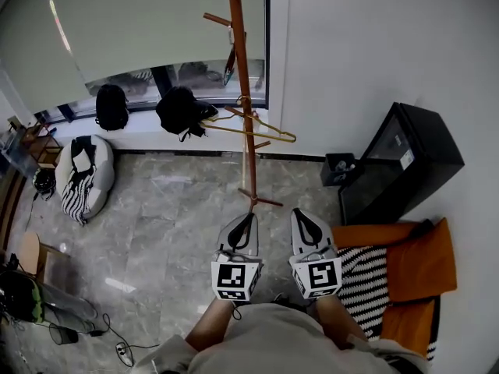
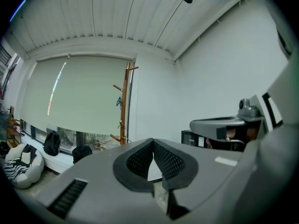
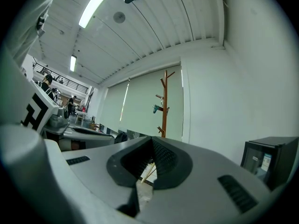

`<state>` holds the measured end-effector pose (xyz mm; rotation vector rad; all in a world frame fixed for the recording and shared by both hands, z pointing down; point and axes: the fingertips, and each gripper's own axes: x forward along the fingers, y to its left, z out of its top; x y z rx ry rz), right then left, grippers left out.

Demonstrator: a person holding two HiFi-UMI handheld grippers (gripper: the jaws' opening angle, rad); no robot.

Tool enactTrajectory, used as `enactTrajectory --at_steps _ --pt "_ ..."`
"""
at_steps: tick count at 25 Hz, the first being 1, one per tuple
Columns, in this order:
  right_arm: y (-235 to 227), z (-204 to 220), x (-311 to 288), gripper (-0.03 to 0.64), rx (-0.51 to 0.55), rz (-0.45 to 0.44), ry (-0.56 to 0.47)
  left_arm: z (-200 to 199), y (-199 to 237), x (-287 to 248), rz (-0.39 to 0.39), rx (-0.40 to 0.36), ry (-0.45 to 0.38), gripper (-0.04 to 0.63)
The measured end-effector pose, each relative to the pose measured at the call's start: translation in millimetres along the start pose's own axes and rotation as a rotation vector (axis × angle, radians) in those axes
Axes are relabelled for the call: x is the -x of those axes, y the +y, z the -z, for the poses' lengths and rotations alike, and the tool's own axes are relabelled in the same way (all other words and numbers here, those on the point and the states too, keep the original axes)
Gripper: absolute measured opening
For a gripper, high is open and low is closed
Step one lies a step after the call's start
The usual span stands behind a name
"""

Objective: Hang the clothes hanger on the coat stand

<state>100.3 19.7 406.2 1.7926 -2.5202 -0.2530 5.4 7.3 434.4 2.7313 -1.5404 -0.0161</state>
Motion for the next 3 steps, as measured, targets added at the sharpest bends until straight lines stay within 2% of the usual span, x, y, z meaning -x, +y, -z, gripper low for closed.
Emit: enactTrajectory --at_steps 3 --pt "-4.6 3.5 1.7 0.005 -0.016 -0.002 -0.002 2.8 -7.3 -2.7 0.009 -0.014 0.015 0.011"
